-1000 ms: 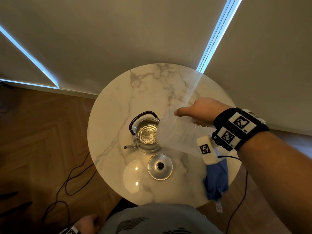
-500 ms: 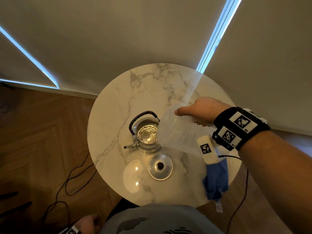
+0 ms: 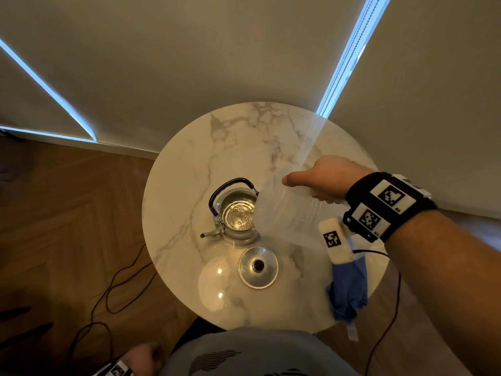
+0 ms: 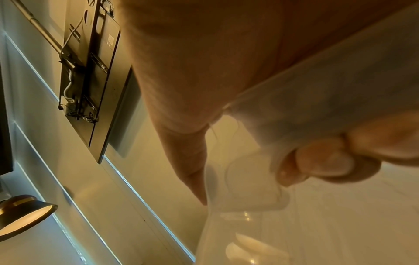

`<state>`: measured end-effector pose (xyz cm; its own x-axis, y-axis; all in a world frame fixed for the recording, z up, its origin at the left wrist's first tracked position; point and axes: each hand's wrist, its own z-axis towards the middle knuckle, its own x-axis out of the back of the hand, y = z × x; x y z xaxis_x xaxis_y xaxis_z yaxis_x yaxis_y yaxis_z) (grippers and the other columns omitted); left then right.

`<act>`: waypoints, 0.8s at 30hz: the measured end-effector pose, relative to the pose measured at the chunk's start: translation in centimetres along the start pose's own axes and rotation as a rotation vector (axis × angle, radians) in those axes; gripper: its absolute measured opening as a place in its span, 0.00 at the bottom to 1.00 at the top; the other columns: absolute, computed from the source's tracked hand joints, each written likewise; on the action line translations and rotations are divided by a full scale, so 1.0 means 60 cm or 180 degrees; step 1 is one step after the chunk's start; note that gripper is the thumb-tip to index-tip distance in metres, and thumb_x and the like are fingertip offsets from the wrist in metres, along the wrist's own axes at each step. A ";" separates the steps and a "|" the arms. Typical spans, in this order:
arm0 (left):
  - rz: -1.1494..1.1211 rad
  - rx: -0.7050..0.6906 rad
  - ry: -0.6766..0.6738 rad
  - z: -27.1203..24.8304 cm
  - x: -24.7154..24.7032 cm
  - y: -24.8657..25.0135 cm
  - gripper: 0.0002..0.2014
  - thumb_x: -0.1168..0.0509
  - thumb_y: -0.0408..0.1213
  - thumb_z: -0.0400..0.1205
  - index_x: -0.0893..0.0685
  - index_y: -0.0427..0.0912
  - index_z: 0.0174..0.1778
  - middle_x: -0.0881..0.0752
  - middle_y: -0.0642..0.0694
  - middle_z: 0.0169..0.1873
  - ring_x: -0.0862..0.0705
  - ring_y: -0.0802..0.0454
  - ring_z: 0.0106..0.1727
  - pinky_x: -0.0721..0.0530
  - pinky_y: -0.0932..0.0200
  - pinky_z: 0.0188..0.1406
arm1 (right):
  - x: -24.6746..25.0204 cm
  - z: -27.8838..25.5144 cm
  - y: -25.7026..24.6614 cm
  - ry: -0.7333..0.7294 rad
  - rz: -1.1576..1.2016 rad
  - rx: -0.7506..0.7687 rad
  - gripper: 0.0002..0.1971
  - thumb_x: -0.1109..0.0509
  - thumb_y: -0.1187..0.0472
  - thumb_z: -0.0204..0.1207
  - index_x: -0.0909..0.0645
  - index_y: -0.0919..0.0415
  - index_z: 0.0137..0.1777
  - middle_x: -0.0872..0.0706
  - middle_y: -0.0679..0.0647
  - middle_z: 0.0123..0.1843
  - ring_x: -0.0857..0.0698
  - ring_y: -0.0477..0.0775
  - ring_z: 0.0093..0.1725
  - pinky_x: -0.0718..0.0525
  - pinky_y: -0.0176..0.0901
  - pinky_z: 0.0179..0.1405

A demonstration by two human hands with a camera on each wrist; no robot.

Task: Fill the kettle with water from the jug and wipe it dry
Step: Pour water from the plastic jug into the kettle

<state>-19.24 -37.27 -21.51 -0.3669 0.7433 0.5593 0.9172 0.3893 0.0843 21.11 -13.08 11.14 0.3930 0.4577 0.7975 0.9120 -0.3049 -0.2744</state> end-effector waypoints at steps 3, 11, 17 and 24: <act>-0.0075 -0.0094 0.0082 -0.017 0.006 0.002 0.22 0.42 0.48 0.86 0.23 0.50 0.76 0.28 0.46 0.79 0.31 0.52 0.81 0.37 0.66 0.79 | -0.002 0.000 -0.001 0.0013 0.0015 -0.0004 0.33 0.31 0.28 0.72 0.14 0.62 0.37 0.14 0.53 0.30 0.17 0.52 0.29 0.22 0.43 0.31; -0.0217 -0.0022 -0.0023 -0.031 0.007 0.000 0.21 0.40 0.49 0.84 0.21 0.51 0.73 0.23 0.49 0.75 0.27 0.52 0.78 0.33 0.66 0.77 | -0.004 -0.002 0.000 0.0010 0.0001 -0.0015 0.32 0.31 0.28 0.72 0.15 0.61 0.35 0.16 0.52 0.28 0.19 0.51 0.27 0.24 0.42 0.29; -0.0051 0.0047 -0.0117 -0.022 0.005 0.012 0.22 0.45 0.46 0.88 0.26 0.48 0.79 0.31 0.47 0.81 0.35 0.51 0.83 0.41 0.65 0.82 | -0.008 -0.003 -0.001 -0.0001 0.0004 -0.0008 0.31 0.31 0.29 0.73 0.17 0.61 0.34 0.17 0.52 0.27 0.19 0.51 0.26 0.26 0.41 0.28; -0.0079 -0.0156 -0.0166 -0.025 -0.020 -0.002 0.21 0.45 0.45 0.87 0.23 0.38 0.72 0.18 0.45 0.70 0.20 0.53 0.72 0.24 0.66 0.67 | -0.010 -0.002 0.003 -0.0008 0.0038 0.0019 0.31 0.31 0.29 0.73 0.16 0.61 0.34 0.16 0.51 0.27 0.19 0.50 0.27 0.26 0.41 0.28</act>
<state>-18.68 -39.00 -20.94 -0.3961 0.7617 0.5128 0.9138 0.3818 0.1388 21.04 -13.53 10.71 0.4041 0.4562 0.7928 0.9079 -0.3053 -0.2870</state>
